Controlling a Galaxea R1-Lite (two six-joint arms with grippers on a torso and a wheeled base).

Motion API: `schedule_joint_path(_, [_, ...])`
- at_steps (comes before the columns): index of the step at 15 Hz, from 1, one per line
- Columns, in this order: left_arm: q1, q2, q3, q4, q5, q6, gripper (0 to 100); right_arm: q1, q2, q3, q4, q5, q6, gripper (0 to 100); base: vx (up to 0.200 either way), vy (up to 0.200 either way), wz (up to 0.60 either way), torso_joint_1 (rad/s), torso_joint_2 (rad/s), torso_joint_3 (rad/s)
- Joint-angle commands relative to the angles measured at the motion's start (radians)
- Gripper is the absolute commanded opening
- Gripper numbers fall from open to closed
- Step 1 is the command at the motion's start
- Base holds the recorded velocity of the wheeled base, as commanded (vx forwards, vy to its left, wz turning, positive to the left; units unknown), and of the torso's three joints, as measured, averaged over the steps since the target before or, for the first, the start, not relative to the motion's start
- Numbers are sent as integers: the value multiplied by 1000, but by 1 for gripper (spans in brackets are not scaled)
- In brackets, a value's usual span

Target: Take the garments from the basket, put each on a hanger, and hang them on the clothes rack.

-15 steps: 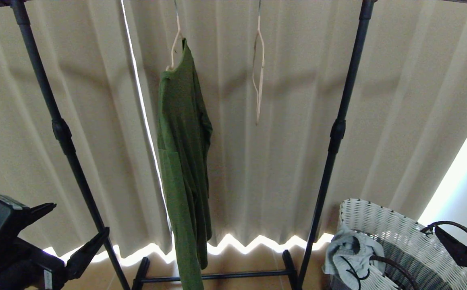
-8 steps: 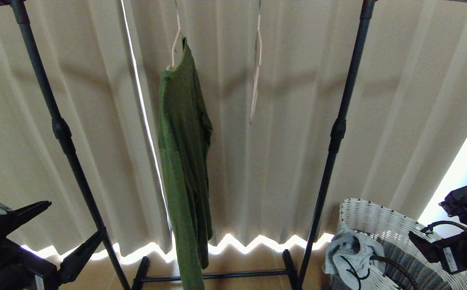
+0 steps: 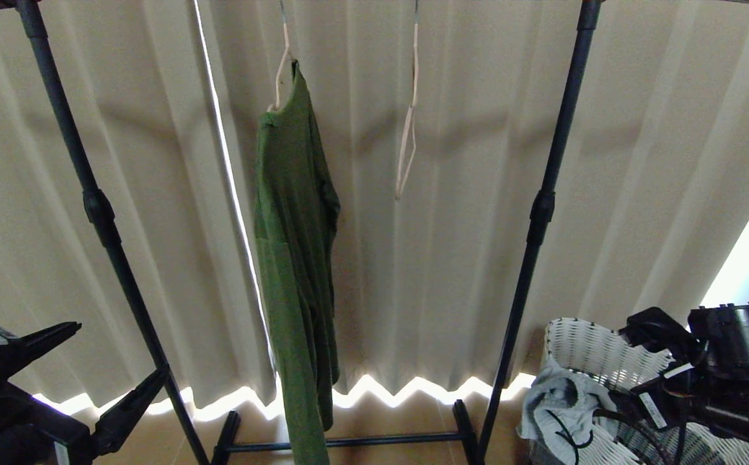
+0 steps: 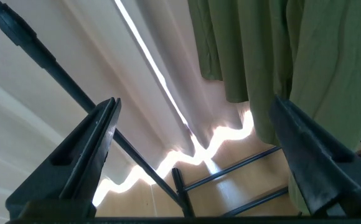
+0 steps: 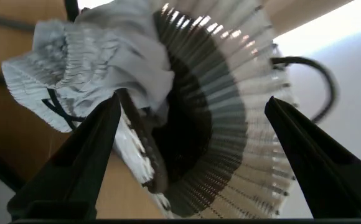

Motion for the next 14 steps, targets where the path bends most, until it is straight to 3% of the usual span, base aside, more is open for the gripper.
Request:
schedule_joint_path(1, [0,-4,0,0,1,0,100,19,90,-41,-2,2,3,100,0,0,0,0,0,0])
schedule_joint_path(4, [0,-18,0,0,1,4,100,91,81,-76,-6,40,11,100,0,0,0,0,0,0])
schedule_joint_path(9, [0,-18,0,1,1,6,100,171,120,-127,1,34,68,100,0,0,0,0,0,0])
schedule_joint_path(14, [0,-19,0,1,1,6,100,152,213,-127,5,-105,57,100,0,0,0,0,0,0])
